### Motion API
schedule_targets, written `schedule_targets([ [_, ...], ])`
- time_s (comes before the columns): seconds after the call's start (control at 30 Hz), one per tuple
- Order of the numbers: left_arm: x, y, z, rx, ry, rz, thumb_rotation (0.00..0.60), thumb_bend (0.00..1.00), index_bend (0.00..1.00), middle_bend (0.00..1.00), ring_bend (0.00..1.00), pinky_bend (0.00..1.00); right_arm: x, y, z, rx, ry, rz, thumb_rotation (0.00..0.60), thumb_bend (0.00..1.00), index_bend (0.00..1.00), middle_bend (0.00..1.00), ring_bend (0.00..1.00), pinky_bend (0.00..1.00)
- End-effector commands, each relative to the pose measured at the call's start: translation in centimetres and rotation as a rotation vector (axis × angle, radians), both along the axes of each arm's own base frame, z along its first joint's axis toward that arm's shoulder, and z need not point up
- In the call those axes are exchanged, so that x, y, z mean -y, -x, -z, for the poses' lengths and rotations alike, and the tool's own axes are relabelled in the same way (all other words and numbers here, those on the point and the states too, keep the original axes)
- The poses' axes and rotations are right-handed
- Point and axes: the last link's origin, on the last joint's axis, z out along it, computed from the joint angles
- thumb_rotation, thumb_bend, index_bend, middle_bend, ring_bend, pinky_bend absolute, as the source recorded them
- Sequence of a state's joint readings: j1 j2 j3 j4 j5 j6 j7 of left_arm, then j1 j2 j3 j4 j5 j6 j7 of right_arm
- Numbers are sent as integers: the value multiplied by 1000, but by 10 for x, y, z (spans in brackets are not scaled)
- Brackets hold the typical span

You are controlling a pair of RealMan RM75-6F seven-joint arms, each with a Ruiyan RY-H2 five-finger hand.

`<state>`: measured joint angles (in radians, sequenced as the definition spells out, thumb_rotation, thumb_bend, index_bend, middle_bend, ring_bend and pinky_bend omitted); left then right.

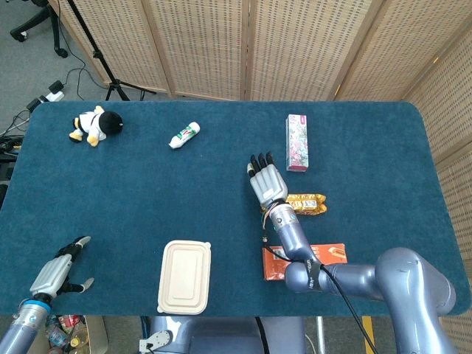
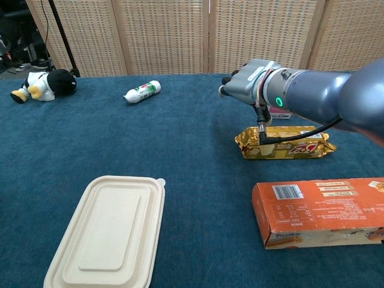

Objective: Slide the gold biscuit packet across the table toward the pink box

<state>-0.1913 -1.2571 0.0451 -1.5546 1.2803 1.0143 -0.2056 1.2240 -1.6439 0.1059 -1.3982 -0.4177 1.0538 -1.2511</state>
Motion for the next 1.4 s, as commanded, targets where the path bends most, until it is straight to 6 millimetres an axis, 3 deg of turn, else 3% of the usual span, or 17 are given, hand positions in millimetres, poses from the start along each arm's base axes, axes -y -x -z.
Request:
schedule_targets([
  [0.03, 0, 0, 0, -2, -5, 2, 600, 304, 0, 0, 0, 0, -2, -6, -12, 15, 21, -22, 600, 240, 90, 0, 0, 82],
  [0.33, -1, 0, -1, -31, -34, 25, 600, 303, 0, 0, 0, 0, -26, -12, -56, 150, 48, -48, 600, 235, 90, 0, 0, 82],
  [0.57, -1, 0, -3, -82, -69, 55, 600, 303, 0, 0, 0, 0, -62, 9, -76, 338, 12, -9, 600, 235, 90, 0, 0, 82],
  [0.83, -1, 0, -5, -122, -103, 87, 600, 303, 0, 0, 0, 0, -96, 56, -100, 515, 24, 65, 600, 234, 90, 0, 0, 82],
  [1.07, 1, -3, -5, -146, -123, 115, 600, 304, 0, 0, 0, 0, -136, 118, -122, 593, 66, 148, 600, 234, 90, 0, 0, 82],
  [1.4, -3, -10, -14, -204, -203, 176, 600, 304, 0, 0, 0, 0, -179, 194, -133, 647, 104, 276, 600, 234, 90, 0, 0, 82],
])
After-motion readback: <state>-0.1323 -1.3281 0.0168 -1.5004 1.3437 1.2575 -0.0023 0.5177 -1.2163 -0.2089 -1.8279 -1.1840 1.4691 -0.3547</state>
